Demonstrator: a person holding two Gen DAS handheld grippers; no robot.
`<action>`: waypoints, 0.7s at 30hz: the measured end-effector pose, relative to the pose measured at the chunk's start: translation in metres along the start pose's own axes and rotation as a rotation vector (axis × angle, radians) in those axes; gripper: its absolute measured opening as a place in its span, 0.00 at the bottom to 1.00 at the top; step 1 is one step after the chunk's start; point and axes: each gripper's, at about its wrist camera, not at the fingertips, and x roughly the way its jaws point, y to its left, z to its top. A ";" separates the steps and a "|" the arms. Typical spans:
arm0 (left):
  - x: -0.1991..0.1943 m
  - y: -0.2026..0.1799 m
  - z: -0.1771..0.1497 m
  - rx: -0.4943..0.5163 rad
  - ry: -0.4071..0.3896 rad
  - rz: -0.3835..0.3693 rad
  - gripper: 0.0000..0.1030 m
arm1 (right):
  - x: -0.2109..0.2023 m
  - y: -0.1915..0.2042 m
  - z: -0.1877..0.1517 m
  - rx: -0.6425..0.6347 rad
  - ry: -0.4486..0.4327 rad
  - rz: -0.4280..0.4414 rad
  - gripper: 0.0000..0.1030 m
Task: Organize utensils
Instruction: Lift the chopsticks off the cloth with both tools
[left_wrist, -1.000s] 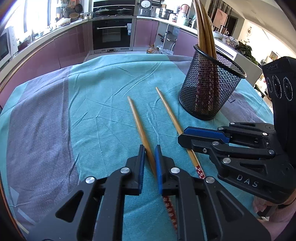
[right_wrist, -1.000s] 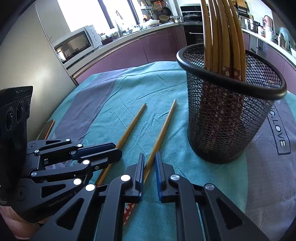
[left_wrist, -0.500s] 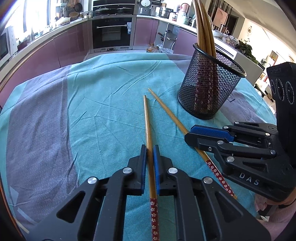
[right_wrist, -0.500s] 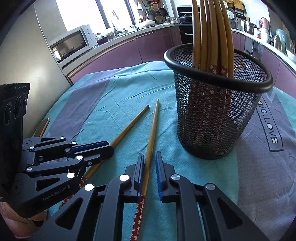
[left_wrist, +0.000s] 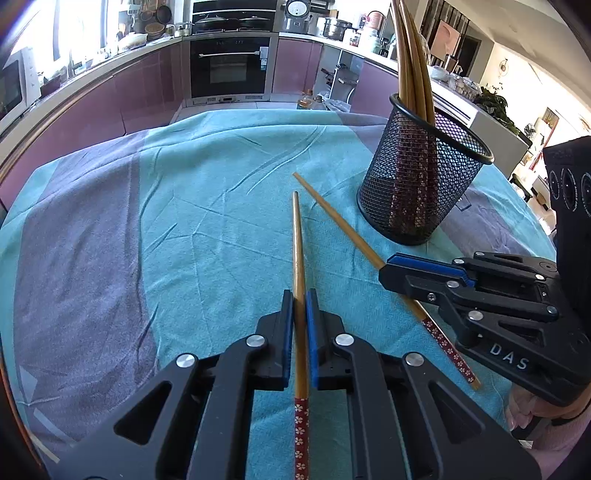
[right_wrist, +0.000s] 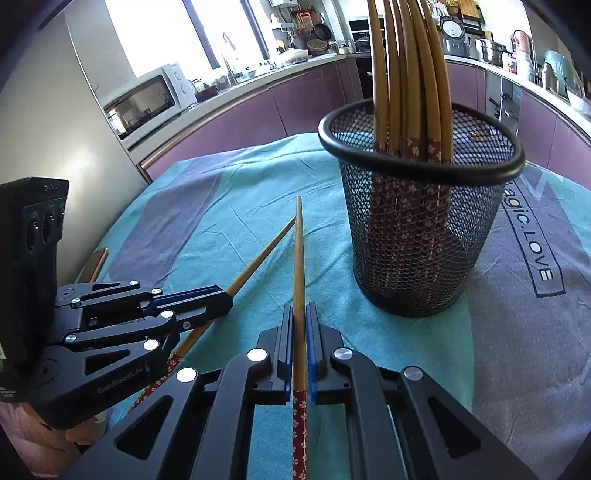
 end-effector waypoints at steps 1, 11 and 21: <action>-0.002 0.001 -0.001 -0.001 -0.003 0.000 0.07 | -0.002 0.000 0.000 -0.001 -0.004 0.002 0.05; -0.021 0.000 -0.001 0.007 -0.038 -0.017 0.07 | -0.025 0.001 -0.003 -0.012 -0.049 0.044 0.05; -0.055 -0.001 0.005 0.011 -0.094 -0.100 0.07 | -0.059 0.004 -0.001 -0.028 -0.134 0.093 0.05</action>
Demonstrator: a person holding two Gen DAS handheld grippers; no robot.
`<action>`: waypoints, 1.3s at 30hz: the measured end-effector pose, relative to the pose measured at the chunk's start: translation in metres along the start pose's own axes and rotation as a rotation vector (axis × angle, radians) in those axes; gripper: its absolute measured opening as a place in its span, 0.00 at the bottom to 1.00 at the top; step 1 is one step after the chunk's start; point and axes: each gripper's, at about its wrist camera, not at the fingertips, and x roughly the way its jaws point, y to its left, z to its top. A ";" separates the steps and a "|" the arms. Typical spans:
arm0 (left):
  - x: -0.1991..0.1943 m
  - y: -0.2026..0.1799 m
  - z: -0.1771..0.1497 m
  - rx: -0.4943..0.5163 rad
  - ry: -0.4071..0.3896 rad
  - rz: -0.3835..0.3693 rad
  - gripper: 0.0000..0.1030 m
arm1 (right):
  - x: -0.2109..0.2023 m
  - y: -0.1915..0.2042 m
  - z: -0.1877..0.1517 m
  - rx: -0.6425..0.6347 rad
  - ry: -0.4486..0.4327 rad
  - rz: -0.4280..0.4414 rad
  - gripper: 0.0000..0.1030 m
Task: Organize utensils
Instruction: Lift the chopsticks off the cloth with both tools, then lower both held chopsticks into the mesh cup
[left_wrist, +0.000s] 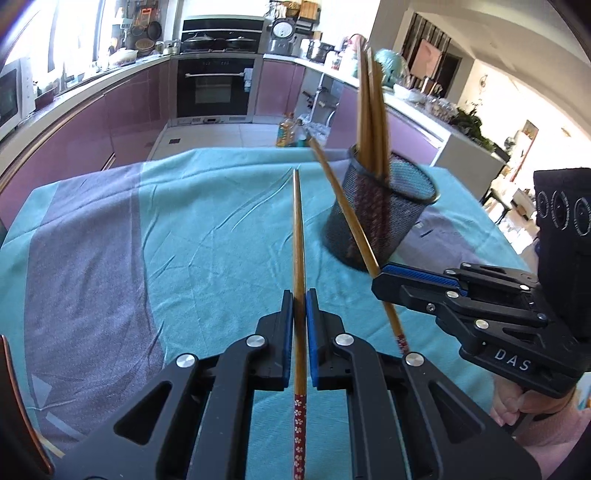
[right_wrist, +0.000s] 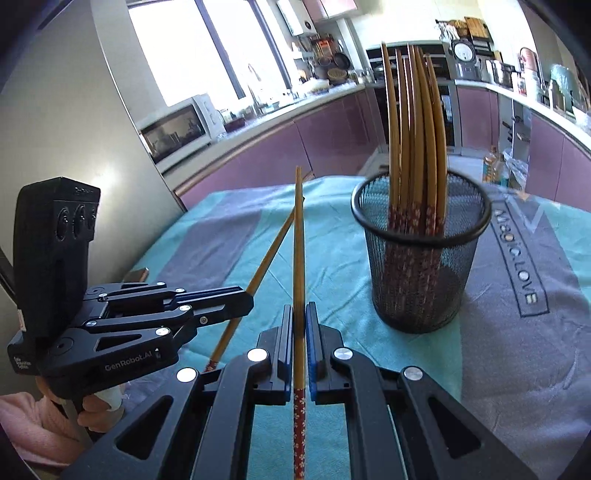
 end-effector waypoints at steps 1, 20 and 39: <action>-0.003 -0.002 0.002 0.001 -0.006 -0.010 0.07 | -0.004 0.000 0.001 -0.001 -0.009 0.003 0.05; -0.063 -0.021 0.055 0.029 -0.182 -0.126 0.07 | -0.069 -0.007 0.038 -0.016 -0.213 0.015 0.05; -0.100 -0.061 0.129 0.116 -0.360 -0.160 0.07 | -0.107 -0.026 0.091 -0.068 -0.360 -0.073 0.05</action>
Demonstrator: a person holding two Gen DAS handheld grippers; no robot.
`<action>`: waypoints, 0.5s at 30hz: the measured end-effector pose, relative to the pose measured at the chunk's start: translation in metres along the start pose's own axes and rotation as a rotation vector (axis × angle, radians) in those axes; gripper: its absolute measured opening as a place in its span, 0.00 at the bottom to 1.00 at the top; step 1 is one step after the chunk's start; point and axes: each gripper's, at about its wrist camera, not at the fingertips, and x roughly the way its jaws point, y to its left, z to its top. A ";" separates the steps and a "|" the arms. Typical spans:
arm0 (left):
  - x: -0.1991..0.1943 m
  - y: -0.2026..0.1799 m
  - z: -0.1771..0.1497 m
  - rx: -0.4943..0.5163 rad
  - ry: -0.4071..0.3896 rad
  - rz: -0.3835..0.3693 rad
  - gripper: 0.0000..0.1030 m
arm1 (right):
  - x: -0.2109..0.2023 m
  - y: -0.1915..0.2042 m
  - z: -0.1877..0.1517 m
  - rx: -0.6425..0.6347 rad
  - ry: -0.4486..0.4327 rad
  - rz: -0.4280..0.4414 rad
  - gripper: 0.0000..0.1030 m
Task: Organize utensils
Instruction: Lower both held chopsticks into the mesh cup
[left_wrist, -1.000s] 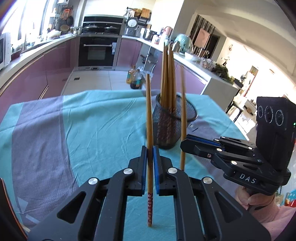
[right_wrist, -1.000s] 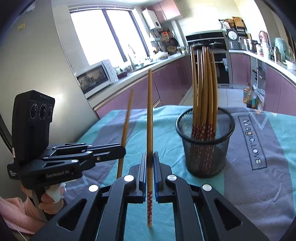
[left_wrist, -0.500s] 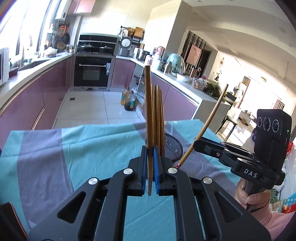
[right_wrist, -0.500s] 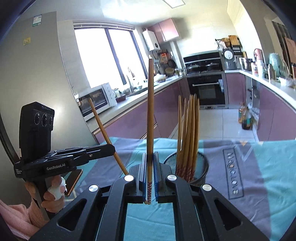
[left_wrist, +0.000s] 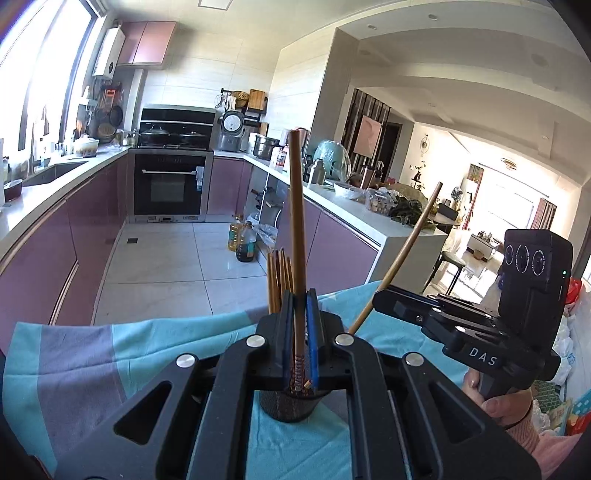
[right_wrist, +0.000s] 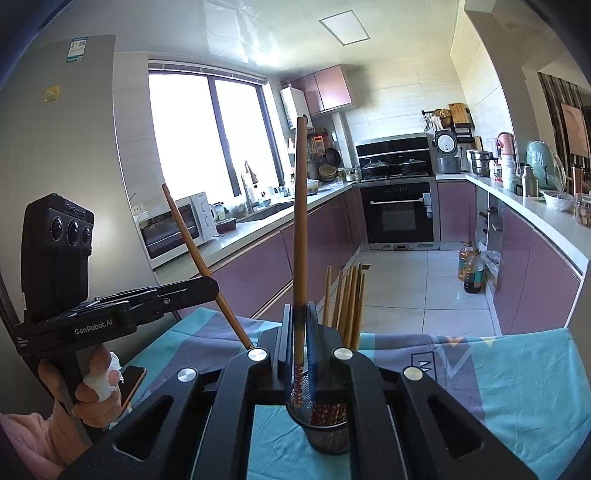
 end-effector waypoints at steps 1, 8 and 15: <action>0.002 -0.002 0.001 0.006 0.002 0.002 0.07 | 0.002 -0.001 0.001 -0.001 0.002 -0.002 0.05; 0.024 -0.021 -0.009 0.055 0.070 0.025 0.07 | 0.026 -0.007 -0.005 -0.009 0.061 -0.017 0.05; 0.042 -0.027 -0.023 0.069 0.145 0.041 0.07 | 0.040 -0.011 -0.013 -0.008 0.121 -0.026 0.05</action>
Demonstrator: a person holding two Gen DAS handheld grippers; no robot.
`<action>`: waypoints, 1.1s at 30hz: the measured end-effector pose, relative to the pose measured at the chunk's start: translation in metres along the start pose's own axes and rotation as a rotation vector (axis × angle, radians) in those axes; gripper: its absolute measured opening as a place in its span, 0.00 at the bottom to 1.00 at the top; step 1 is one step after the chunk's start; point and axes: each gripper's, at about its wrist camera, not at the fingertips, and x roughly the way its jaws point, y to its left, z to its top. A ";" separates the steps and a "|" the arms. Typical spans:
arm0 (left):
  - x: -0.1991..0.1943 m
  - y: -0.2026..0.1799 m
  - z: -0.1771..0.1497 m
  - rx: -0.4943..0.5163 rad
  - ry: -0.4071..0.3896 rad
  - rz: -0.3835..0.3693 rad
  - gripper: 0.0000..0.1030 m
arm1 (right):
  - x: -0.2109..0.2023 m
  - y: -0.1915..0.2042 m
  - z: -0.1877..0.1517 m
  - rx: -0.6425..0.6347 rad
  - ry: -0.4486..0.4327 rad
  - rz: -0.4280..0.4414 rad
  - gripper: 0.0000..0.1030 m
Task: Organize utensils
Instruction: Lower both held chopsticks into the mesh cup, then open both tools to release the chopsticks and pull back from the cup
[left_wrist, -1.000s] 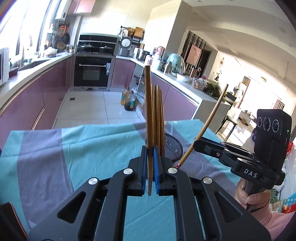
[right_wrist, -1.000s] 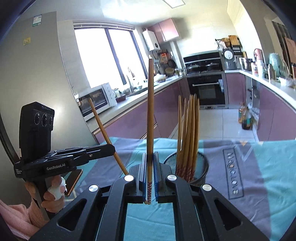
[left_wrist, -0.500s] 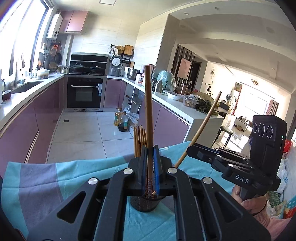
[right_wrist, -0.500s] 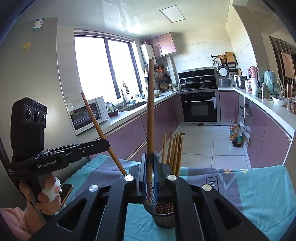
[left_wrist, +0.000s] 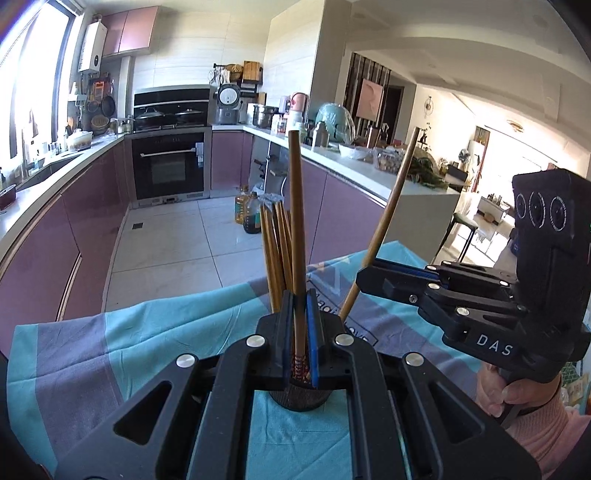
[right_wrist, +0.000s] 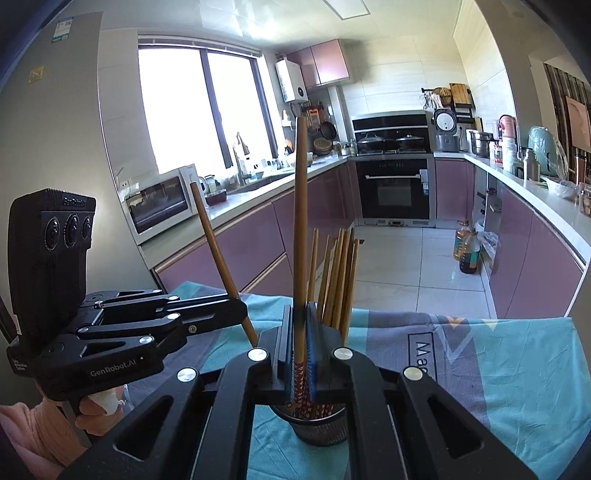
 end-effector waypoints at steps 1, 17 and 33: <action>0.003 0.000 -0.001 0.000 0.008 -0.001 0.07 | 0.003 0.000 0.000 0.001 0.012 -0.004 0.05; 0.043 0.015 -0.006 -0.028 0.118 -0.015 0.08 | 0.036 -0.001 -0.015 0.016 0.132 -0.023 0.05; 0.065 0.036 -0.011 -0.050 0.144 -0.024 0.15 | 0.036 -0.002 -0.021 0.066 0.122 -0.007 0.07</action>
